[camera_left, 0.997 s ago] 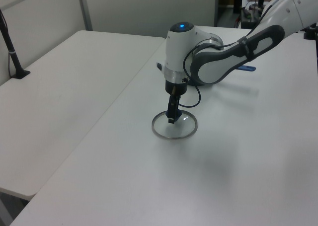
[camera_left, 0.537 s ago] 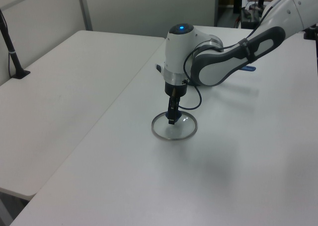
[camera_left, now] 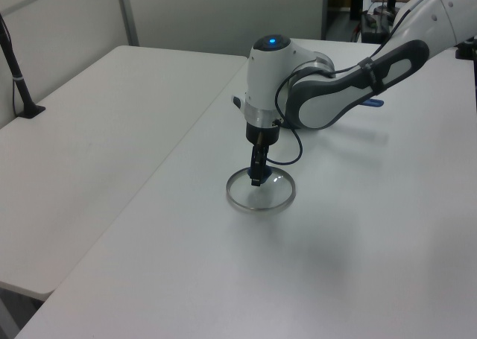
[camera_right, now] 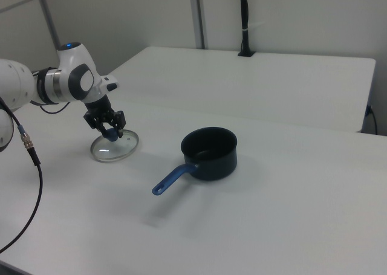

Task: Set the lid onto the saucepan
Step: 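Close the gripper on the blue knob of the glass lid, then lift the lid and carry it over the dark saucepan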

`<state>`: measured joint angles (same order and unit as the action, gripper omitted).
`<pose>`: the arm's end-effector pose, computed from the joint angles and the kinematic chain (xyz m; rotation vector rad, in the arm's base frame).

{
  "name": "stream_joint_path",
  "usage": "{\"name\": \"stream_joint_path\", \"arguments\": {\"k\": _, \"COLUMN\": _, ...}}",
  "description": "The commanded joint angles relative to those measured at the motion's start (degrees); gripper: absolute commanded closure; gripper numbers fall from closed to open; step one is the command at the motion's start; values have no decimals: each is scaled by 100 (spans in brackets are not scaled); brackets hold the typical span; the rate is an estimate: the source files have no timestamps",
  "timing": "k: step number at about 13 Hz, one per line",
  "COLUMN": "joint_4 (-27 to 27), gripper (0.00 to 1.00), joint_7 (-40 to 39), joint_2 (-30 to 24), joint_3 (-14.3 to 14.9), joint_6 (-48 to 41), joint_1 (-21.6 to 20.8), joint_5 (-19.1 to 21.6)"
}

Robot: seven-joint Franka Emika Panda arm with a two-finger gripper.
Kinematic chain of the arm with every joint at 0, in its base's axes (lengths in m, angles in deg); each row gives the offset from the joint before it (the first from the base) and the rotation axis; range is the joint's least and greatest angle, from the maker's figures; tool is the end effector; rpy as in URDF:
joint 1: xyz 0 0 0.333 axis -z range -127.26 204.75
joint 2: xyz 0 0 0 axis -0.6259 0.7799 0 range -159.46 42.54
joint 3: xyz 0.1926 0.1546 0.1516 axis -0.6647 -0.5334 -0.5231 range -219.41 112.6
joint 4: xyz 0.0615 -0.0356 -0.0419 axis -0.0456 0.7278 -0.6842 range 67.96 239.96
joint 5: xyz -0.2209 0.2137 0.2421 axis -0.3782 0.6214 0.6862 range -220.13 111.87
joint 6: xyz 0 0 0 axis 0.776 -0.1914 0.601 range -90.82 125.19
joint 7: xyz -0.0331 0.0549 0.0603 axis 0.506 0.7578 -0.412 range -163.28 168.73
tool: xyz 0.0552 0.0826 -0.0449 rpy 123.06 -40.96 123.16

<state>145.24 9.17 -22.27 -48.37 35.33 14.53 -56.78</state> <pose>0.6739 0.2445 0.3201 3.0476 0.4090 0.2351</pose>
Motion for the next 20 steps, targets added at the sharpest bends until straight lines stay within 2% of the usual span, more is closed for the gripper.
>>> {"name": "stream_joint_path", "arguments": {"k": 1, "joint_4": 3, "gripper": 65, "joint_7": 103, "joint_2": -183, "joint_3": 121, "joint_6": -7, "joint_1": -92, "joint_5": -69}}
{"name": "stream_joint_path", "arguments": {"k": 5, "joint_4": 3, "gripper": 66, "joint_7": 103, "joint_2": -455, "joint_3": 156, "joint_6": -139, "joint_1": -39, "joint_5": -60}}
{"name": "stream_joint_path", "arguments": {"k": 10, "joint_4": 11, "gripper": 66, "joint_7": 15, "joint_2": -754, "joint_3": 735, "joint_6": -201, "joint_1": 4, "joint_5": -17}}
{"name": "stream_joint_path", "arguments": {"k": 14, "joint_4": 3, "gripper": 67, "joint_7": -397, "joint_2": -921, "joint_3": 886, "joint_6": -596, "joint_1": 373, "joint_5": 97}}
{"name": "stream_joint_path", "arguments": {"k": 16, "joint_4": 3, "gripper": 69, "joint_7": -529, "joint_2": -930, "joint_3": 1051, "joint_6": -736, "joint_1": 461, "joint_5": 150}}
{"name": "stream_joint_path", "arguments": {"k": 20, "joint_4": 3, "gripper": 70, "joint_7": -916, "joint_2": -965, "joint_3": 1552, "joint_6": -772, "joint_1": 514, "joint_5": 589}}
